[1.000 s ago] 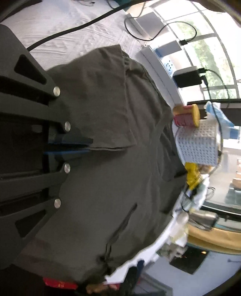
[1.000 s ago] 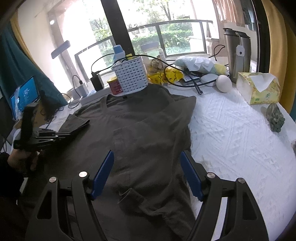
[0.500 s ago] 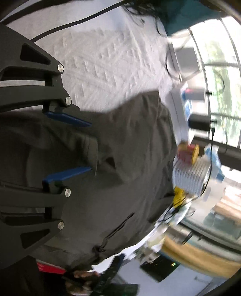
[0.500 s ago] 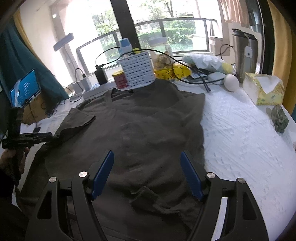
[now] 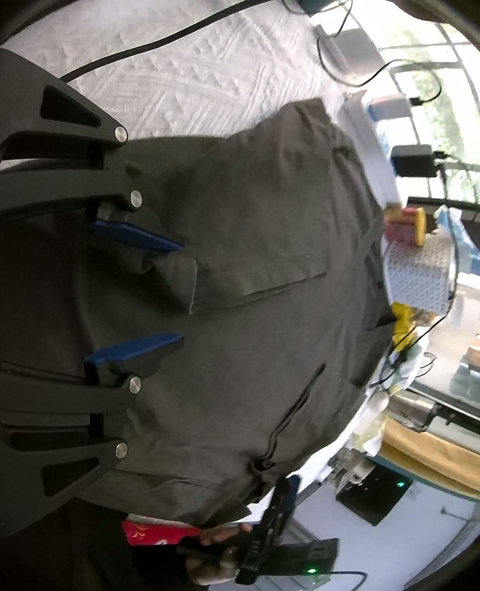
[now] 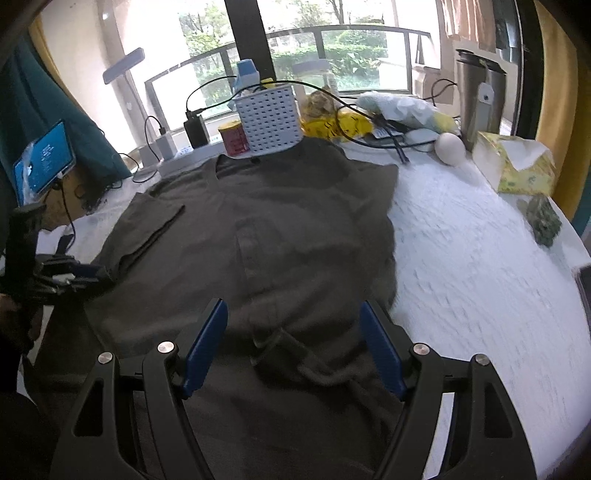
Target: Fold small clothes
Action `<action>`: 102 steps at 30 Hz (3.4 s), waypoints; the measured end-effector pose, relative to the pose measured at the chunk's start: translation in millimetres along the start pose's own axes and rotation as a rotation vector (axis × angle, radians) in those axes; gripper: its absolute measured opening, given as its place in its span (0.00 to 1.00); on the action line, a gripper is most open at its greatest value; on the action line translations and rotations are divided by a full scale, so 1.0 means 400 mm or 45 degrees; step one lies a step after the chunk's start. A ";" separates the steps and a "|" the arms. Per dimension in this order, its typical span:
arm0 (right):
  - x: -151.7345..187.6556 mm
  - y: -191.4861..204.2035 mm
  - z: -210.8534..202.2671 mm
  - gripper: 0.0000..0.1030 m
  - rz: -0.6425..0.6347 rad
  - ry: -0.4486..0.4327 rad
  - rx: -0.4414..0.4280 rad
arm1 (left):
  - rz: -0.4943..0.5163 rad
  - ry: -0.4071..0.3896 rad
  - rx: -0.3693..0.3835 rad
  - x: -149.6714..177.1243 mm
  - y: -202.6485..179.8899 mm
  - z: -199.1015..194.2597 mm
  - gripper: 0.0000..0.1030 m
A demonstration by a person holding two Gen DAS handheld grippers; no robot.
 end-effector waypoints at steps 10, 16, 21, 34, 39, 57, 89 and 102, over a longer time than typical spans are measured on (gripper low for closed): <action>0.053 -0.056 -0.118 0.72 -0.003 -0.049 0.140 | 0.036 -0.157 -0.031 0.007 -0.056 -0.104 0.46; 0.128 -0.060 -0.173 0.72 -0.051 -0.031 0.182 | -0.004 -0.252 -0.057 0.059 -0.067 -0.181 0.46; 0.188 -0.068 -0.180 0.43 -0.069 0.003 0.242 | -0.038 -0.272 -0.090 0.131 -0.069 -0.222 0.46; 0.184 -0.036 -0.236 0.05 -0.172 -0.093 0.360 | -0.125 -0.266 -0.153 0.352 -0.035 -0.337 0.47; 0.137 -0.012 -0.281 0.05 -0.200 -0.172 0.379 | -0.061 -0.238 -0.112 0.401 -0.069 -0.359 0.47; 0.128 0.002 -0.238 0.05 -0.161 -0.152 0.350 | 0.134 -0.074 -0.393 0.566 -0.063 -0.404 0.47; 0.086 -0.063 -0.203 0.05 -0.053 -0.216 0.294 | 0.016 -0.173 0.055 0.270 -0.264 -0.237 0.48; 0.117 -0.082 -0.213 0.05 -0.013 -0.260 0.232 | 0.116 0.042 -0.089 0.346 -0.309 -0.112 0.16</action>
Point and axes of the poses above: each gripper's, at about its wrist camera, not at the fingertips, and z roughly the way its jaws point, y to its left, x to its underside, the point moved 7 cm from there along z, roughly the way its jaws point
